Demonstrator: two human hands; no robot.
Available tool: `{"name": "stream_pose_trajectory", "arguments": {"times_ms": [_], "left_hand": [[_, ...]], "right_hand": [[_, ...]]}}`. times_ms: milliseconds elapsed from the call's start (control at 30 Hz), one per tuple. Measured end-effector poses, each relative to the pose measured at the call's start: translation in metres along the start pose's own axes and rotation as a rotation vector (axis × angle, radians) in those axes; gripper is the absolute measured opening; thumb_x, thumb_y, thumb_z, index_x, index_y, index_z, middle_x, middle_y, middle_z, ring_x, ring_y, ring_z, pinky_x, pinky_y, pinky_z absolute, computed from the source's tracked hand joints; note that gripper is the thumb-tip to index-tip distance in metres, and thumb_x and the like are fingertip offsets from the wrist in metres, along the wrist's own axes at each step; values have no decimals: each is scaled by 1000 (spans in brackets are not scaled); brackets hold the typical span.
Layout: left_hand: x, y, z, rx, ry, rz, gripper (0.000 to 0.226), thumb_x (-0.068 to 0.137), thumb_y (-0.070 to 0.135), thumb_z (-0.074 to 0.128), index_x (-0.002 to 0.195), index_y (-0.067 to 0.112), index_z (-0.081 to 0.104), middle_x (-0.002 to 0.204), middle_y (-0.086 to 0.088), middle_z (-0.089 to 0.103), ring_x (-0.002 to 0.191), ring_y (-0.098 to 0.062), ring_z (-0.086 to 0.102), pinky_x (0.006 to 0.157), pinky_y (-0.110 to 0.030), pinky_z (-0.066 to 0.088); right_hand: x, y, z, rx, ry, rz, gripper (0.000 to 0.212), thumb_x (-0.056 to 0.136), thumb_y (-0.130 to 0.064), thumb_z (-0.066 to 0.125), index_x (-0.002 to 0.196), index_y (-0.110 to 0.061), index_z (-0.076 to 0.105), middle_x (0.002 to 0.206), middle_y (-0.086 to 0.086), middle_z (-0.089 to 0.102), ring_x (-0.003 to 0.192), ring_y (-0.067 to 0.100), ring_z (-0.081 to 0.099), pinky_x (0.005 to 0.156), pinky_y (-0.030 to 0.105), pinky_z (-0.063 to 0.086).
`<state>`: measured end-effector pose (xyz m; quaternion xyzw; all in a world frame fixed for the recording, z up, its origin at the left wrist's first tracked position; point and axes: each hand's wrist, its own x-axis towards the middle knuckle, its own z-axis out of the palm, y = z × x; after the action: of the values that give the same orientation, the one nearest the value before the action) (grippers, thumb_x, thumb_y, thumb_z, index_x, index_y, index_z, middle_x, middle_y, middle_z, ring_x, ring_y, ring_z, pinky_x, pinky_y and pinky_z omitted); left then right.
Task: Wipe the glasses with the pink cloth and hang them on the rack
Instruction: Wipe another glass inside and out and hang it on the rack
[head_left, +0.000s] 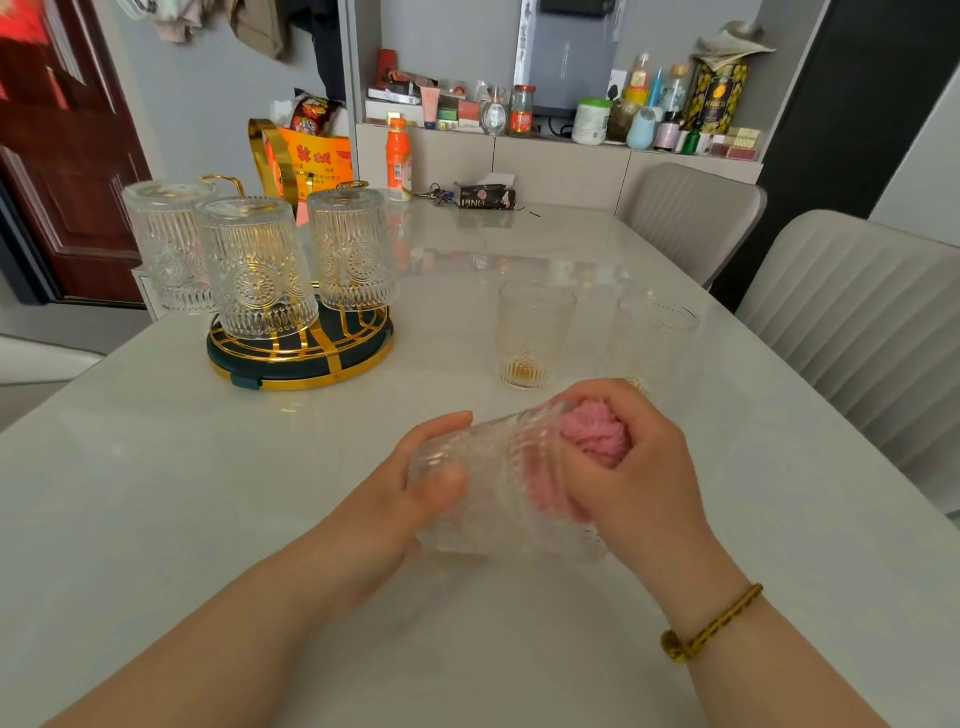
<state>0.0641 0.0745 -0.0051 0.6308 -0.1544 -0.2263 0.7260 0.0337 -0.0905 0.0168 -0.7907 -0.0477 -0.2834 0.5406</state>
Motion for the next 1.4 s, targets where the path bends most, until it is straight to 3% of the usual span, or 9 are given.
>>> {"name": "stream_pose_trajectory", "arguments": {"times_ms": [167, 367, 567, 700, 867, 1000, 1100, 1267, 1400], "left_hand": [[-1, 6, 10, -153, 79, -190, 51, 70, 59, 40, 83, 18, 69, 63, -3, 66, 46, -13, 60, 39, -24, 47], [1, 9, 14, -62, 398, 172, 12, 80, 34, 53, 92, 30, 56, 84, -1, 60, 54, -6, 61, 37, -23, 45], [-5, 6, 2, 206, 431, 541, 42, 54, 52, 53, 94, 39, 52, 92, 23, 62, 80, 10, 58, 64, -5, 46], [-1, 13, 2, -18, 346, 228, 28, 74, 63, 47, 92, 44, 58, 108, 11, 64, 88, -3, 63, 63, -24, 52], [-5, 12, 3, -208, 49, -121, 54, 64, 58, 39, 91, 19, 65, 71, -4, 69, 54, -14, 64, 38, -25, 48], [0, 10, 10, -130, 252, 122, 30, 78, 44, 39, 81, 25, 61, 65, 6, 67, 53, -6, 62, 40, -23, 49], [1, 9, 6, 8, 400, 341, 6, 83, 38, 54, 85, 32, 56, 69, 19, 68, 64, 7, 63, 50, -9, 48], [4, 3, -1, 67, 279, 347, 68, 39, 73, 62, 97, 38, 54, 81, 29, 67, 76, 8, 64, 62, -20, 50], [-2, 14, -2, -32, 69, -36, 73, 60, 83, 36, 96, 27, 65, 74, 1, 71, 55, -15, 67, 45, -30, 53]], "right_hand": [[-7, 1, 11, -103, -25, -139, 23, 60, -38, 54, 82, -36, 54, 89, -5, 68, 86, 5, 60, 75, 13, 46], [-4, 2, 13, 165, -14, 123, 28, 66, -10, 75, 76, -29, 57, 70, -28, 63, 61, -6, 58, 53, 10, 47], [-8, 12, 23, 537, -229, 586, 47, 62, -26, 64, 103, -3, 59, 76, 21, 55, 59, 27, 52, 50, 29, 45], [-10, 7, 16, 353, -57, 315, 21, 59, -19, 69, 79, -16, 64, 73, -5, 68, 68, 11, 63, 57, 24, 52], [-13, -7, 10, 61, -23, -91, 35, 64, 3, 69, 76, -28, 59, 86, -12, 69, 81, -4, 62, 63, 8, 48], [-6, -5, 12, 247, -2, 173, 32, 61, -3, 78, 74, -26, 59, 72, -20, 67, 65, -7, 60, 48, 9, 46], [-5, 3, 16, 554, -174, 487, 33, 51, -25, 72, 83, -19, 67, 87, 4, 70, 75, 19, 65, 59, 33, 55], [-9, 6, 18, 627, -187, 624, 27, 67, -11, 72, 92, -5, 65, 91, 23, 68, 77, 38, 66, 61, 49, 57], [-7, -2, 13, 129, 25, 141, 29, 68, 2, 72, 72, -24, 59, 67, -23, 66, 62, -3, 61, 54, 10, 48]]}}
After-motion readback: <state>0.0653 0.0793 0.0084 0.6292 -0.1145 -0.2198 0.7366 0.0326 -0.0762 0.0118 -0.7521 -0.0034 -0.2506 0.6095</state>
